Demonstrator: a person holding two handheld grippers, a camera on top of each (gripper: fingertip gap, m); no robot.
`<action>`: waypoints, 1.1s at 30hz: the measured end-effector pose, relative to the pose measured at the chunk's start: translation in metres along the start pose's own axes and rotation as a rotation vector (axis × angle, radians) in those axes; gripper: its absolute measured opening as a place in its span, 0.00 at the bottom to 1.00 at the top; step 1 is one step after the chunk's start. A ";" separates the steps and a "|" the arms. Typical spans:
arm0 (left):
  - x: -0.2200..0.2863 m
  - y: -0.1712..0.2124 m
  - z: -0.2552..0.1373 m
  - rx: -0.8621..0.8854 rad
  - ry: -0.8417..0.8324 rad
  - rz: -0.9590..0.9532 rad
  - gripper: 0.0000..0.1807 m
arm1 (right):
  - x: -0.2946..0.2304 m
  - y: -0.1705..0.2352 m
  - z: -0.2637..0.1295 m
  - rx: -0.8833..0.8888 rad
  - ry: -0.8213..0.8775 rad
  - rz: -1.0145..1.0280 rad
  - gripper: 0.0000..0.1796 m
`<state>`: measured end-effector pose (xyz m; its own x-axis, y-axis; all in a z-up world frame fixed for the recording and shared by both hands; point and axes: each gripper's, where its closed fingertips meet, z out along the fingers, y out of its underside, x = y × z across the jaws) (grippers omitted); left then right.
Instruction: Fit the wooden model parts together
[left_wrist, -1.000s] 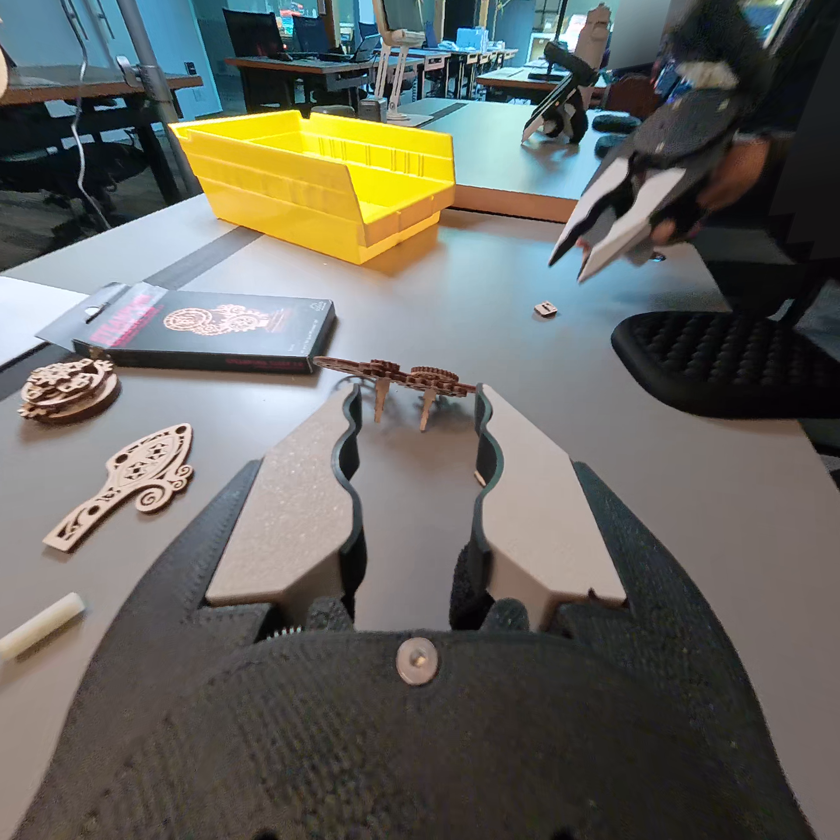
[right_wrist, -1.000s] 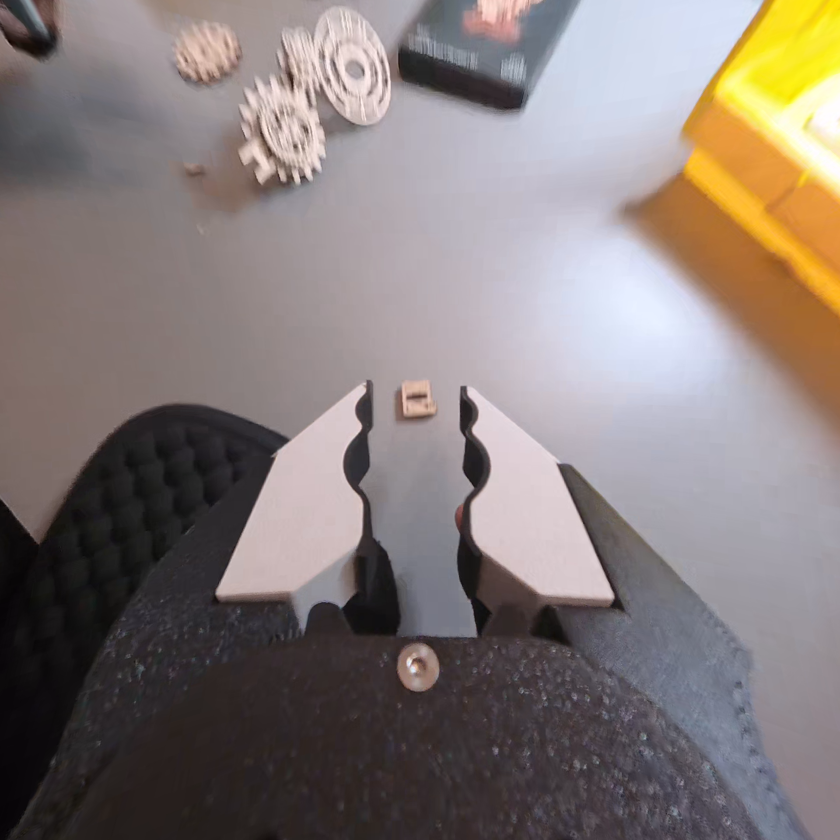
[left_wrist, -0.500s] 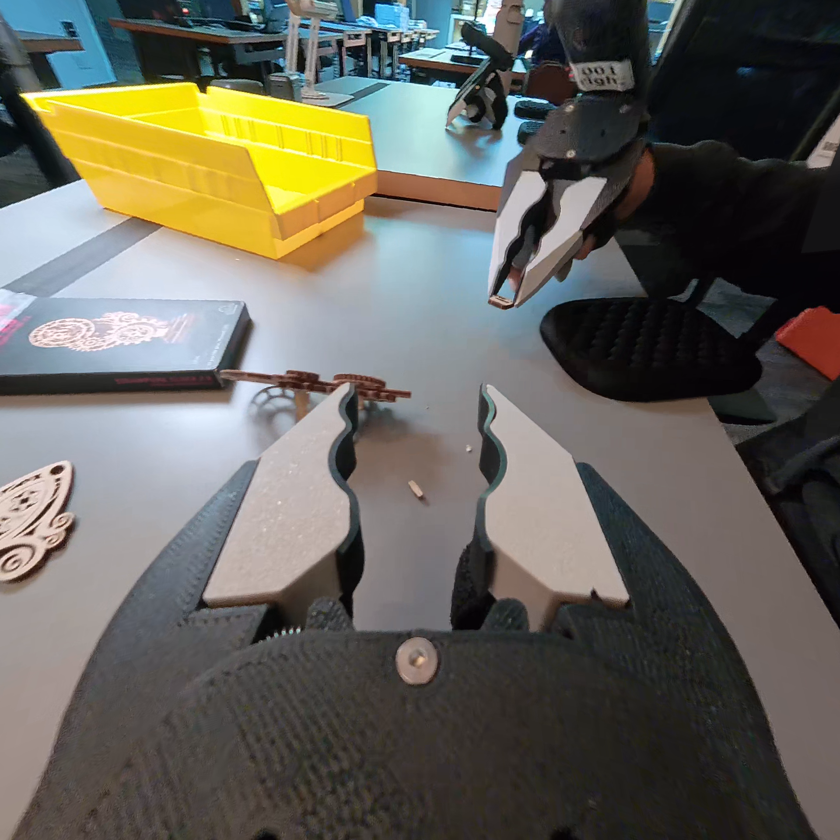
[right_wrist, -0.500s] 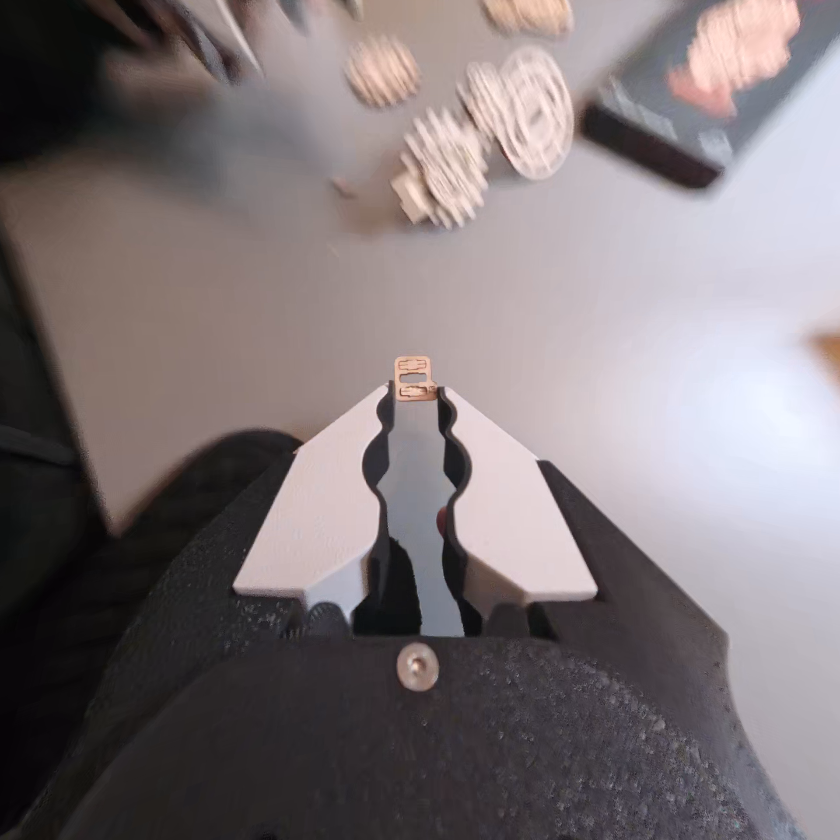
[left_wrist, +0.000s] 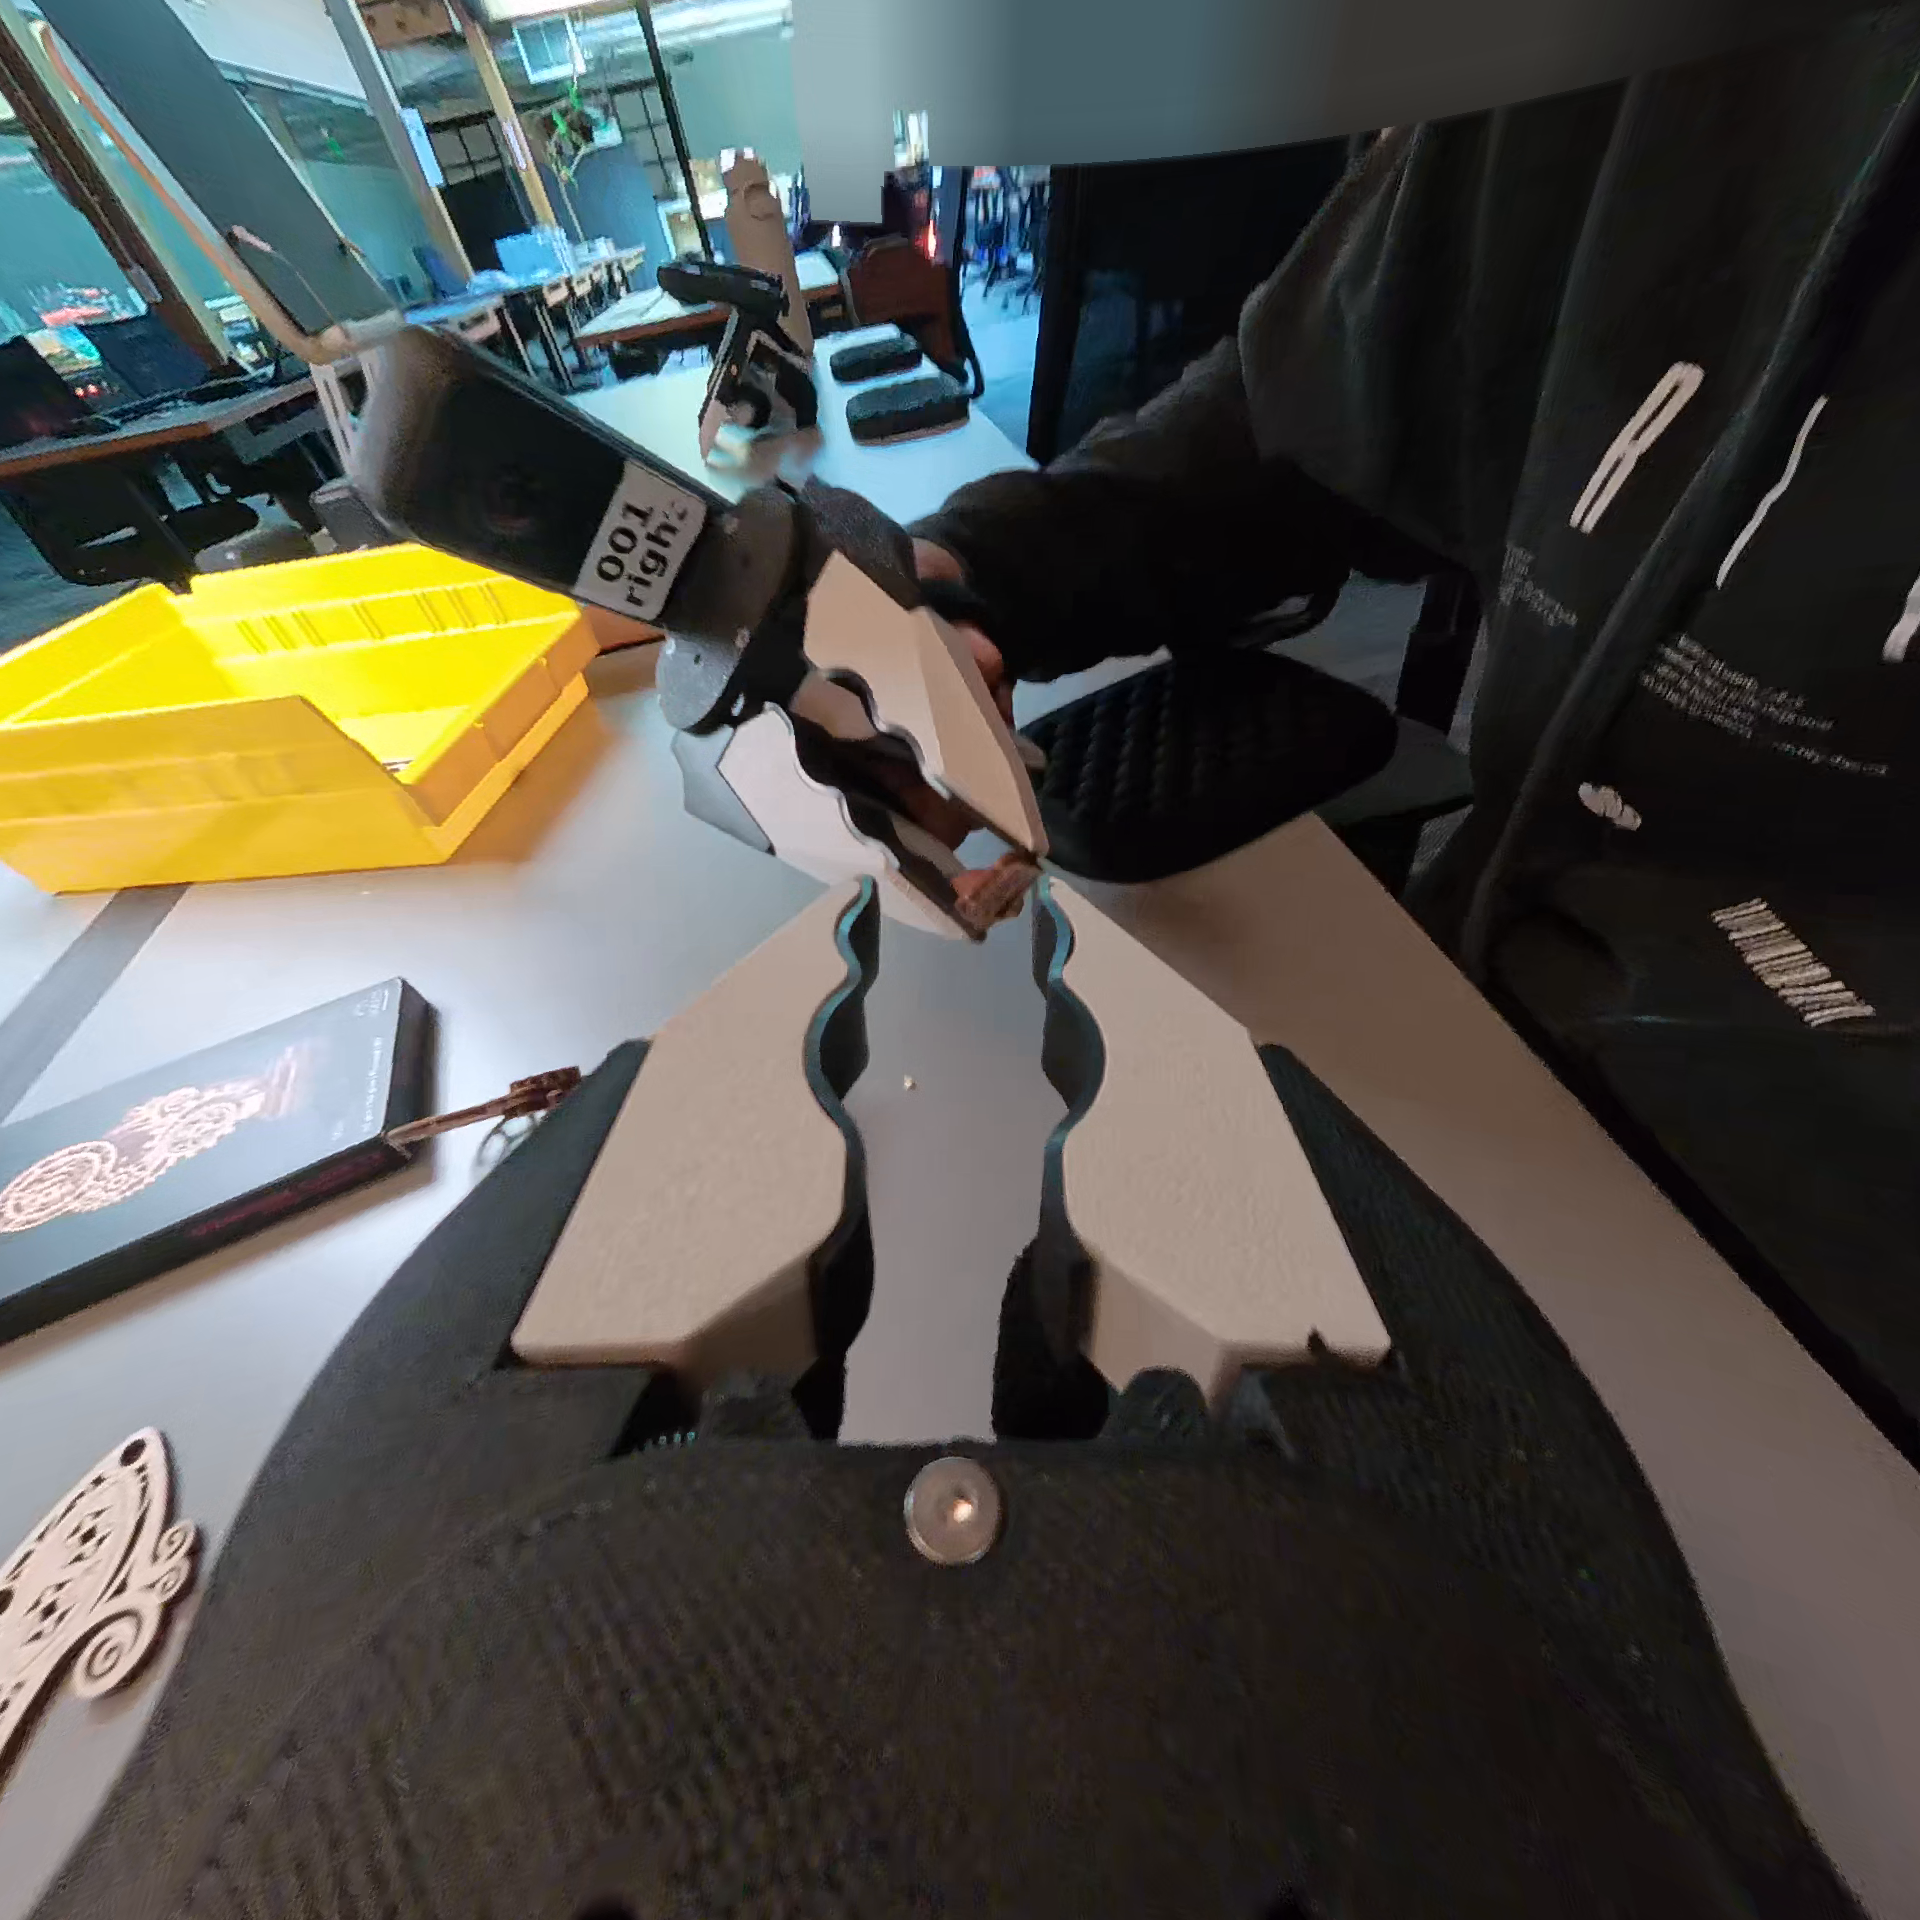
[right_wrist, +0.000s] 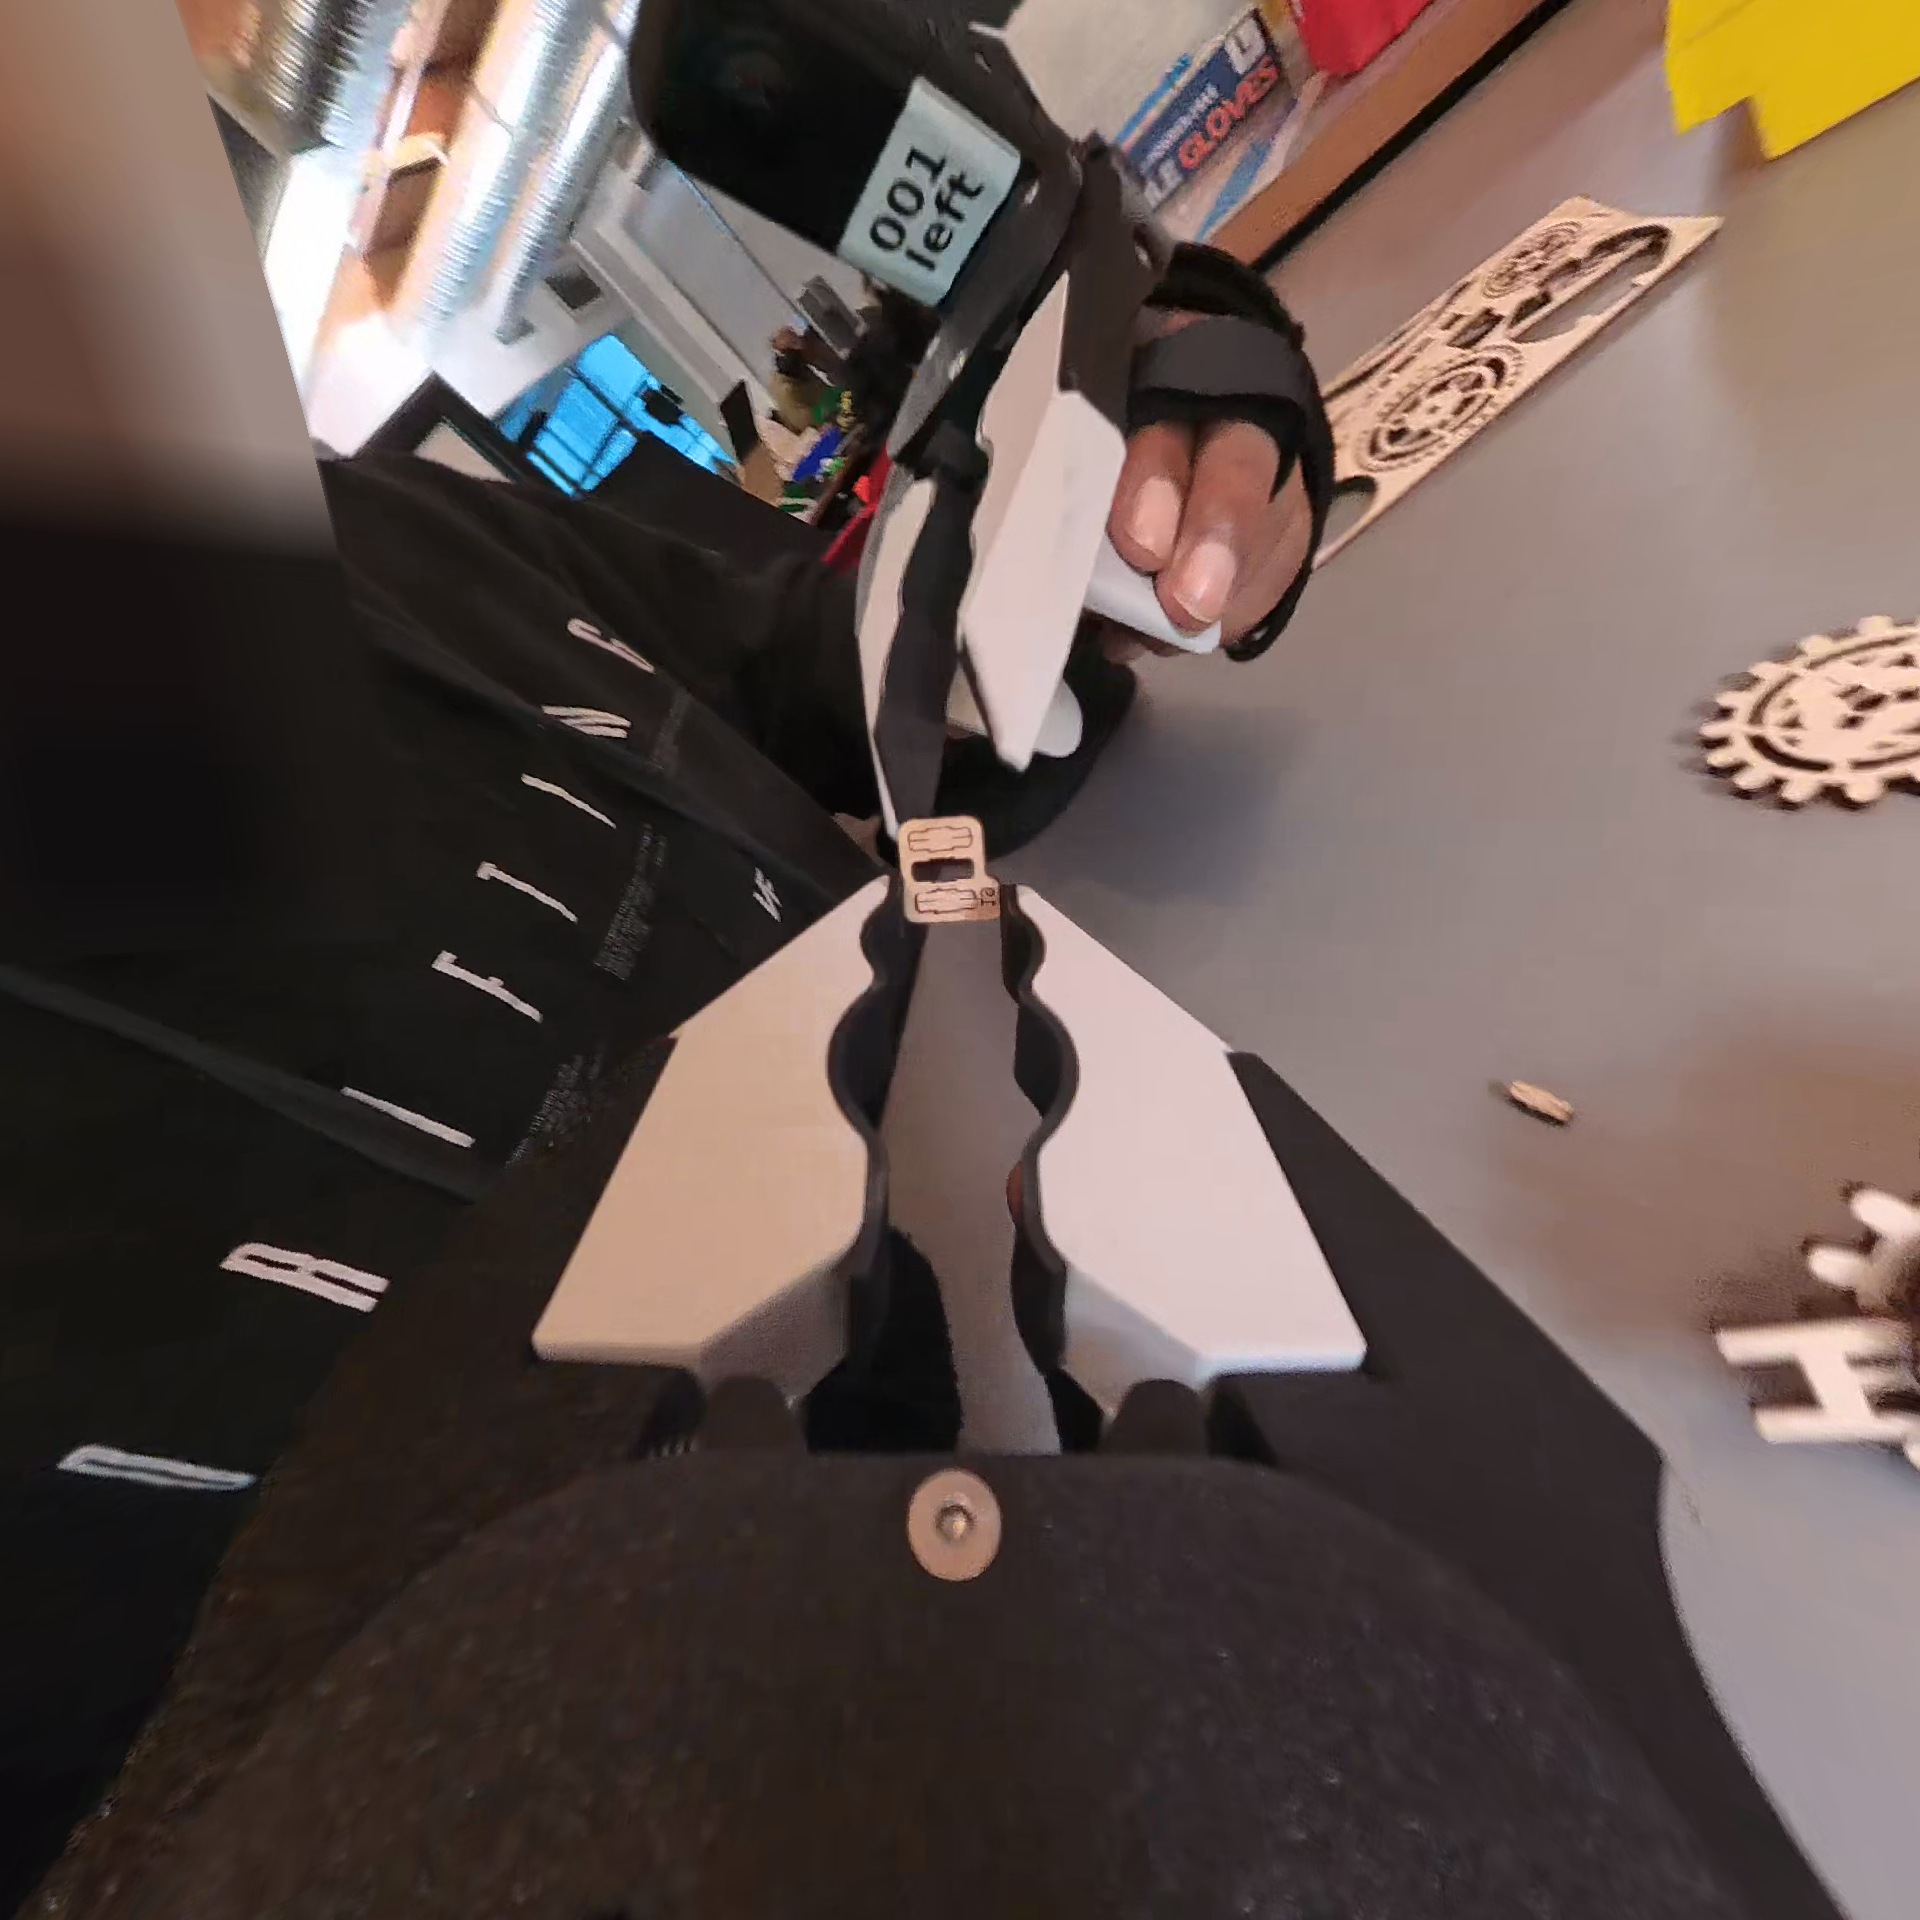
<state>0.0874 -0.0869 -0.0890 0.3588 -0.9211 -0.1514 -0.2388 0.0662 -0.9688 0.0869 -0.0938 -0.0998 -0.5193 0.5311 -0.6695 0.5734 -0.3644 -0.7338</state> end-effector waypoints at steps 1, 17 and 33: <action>0.001 0.003 -0.001 -0.024 -0.003 0.012 0.15 | -0.001 -0.003 0.002 0.000 -0.023 0.016 0.09; -0.011 0.008 -0.005 0.042 -0.017 -0.380 0.01 | 0.022 -0.033 -0.009 0.171 0.027 0.125 0.02; -0.048 0.016 -0.018 0.451 0.068 -1.106 0.01 | 0.047 -0.044 0.003 -0.026 0.781 -0.995 0.13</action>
<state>0.0501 -0.0481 -0.0936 0.1188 -0.5815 0.8048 0.5123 -0.6585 -0.5513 0.0350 -0.0554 -0.0991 -0.2255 0.8781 0.4219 0.1684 0.4617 -0.8709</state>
